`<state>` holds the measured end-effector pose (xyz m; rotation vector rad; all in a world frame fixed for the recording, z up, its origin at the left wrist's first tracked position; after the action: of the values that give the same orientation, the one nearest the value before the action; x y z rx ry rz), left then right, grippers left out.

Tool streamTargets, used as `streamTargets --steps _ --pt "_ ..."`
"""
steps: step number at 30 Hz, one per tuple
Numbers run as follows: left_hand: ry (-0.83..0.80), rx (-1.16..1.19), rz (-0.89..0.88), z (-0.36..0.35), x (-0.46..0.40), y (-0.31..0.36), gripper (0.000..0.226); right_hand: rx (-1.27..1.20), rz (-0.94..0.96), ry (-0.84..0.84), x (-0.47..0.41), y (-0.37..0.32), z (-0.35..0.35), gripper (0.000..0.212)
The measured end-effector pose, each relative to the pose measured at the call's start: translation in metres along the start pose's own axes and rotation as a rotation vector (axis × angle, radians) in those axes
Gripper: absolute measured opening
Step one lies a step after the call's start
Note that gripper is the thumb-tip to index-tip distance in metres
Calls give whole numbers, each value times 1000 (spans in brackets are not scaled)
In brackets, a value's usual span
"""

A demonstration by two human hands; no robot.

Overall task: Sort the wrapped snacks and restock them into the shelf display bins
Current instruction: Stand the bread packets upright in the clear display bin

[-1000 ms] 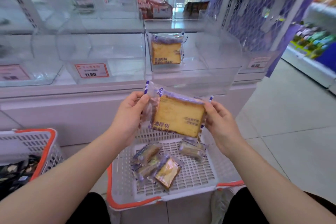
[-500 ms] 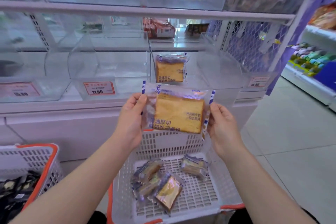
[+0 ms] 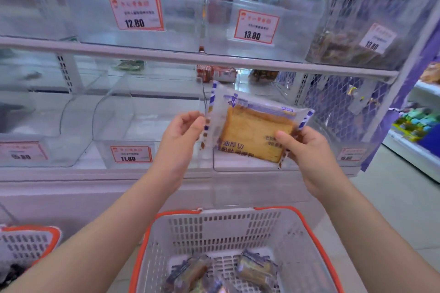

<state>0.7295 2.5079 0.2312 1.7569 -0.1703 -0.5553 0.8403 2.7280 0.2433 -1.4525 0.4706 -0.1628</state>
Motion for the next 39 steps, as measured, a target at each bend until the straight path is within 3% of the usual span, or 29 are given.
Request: streamTargets --steps 4,8,11,14,17,19,22,25,28,32,36,39 --pt "-152 -182 175 -14 -10 -27 28 -40 -81 98 -30 12 15 11" --pt "-217 -234 161 -20 -16 -32 32 12 -252 108 -54 48 13 10" --pt "-246 -264 117 -17 -16 -32 31 99 -423 -5 -71 77 1 25" --pt "-259 -290 97 -16 -16 -32 37 292 -566 -159 -85 94 -16 25" --pt "-262 -324 84 -16 -17 -31 41 500 -578 -177 -100 94 -20 11" --pt "-257 -342 86 -14 -17 -31 48 590 -579 -148 -110 99 -17 19" --pt "-238 -340 78 -13 -15 -32 50 445 -592 -105 -115 106 -23 28" --pt "-215 -309 89 -12 -13 -36 55 273 -564 -189 -115 106 -39 29" --pt "-220 -269 115 -12 -12 -40 55 493 -570 -275 -105 99 -37 25" --pt "-164 -171 135 -11 -1 -48 38 796 -358 -255 -91 56 -29 33" --pt "-56 176 326 2 15 -89 23 621 84 -290 -38 -2 -41 20" --pt "51 137 493 17 37 -136 13 625 224 -441 24 -6 -58 28"
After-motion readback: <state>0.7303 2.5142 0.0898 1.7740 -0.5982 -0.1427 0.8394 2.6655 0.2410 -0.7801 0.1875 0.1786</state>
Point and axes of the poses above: each hand's wrist, its own x-axis away from the middle knuckle, its own z-axis out of the back of the hand, y = z × x, the point moved 10 cm from there along -x, towards the middle knuckle, and after that the axes turned 9 degrees about -y, right-handed, at the moved point
